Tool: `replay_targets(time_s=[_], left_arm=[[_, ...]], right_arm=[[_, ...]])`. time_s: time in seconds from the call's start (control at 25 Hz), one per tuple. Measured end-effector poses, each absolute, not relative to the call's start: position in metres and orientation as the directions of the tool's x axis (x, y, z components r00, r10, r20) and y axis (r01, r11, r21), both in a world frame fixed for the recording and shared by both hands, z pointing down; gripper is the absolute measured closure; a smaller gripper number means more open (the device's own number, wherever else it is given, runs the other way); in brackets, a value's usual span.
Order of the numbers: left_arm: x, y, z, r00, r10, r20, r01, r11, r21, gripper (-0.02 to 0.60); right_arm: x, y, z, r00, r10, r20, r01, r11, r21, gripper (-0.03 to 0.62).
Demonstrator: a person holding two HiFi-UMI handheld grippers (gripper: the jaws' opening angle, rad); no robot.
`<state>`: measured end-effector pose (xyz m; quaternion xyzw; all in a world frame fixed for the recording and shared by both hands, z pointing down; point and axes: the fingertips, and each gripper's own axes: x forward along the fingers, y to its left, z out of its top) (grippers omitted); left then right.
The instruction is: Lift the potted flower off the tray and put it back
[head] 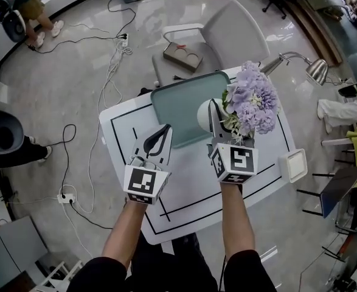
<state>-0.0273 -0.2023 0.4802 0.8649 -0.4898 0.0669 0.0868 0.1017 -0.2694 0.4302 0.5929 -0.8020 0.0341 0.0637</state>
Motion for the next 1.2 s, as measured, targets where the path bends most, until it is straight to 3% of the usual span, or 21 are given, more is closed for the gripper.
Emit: replay_targets(time_s=[0.72, 1.2], left_arm=[[0.033, -0.123, 0.415, 0.563, -0.806, 0.185, -0.821, -0.571, 0.01, 0.575], [0.041, -0.079, 0.412, 0.562, -0.803, 0.199, -0.82, -0.572, 0.008, 0.577]], right_arm=[[0.183, -0.096, 0.405, -0.243, -0.942, 0.232, -0.967, 0.255, 0.024, 0.349], [0.191, -0.044, 0.4, -0.262, -0.934, 0.244, -0.964, 0.267, -0.016, 0.35]])
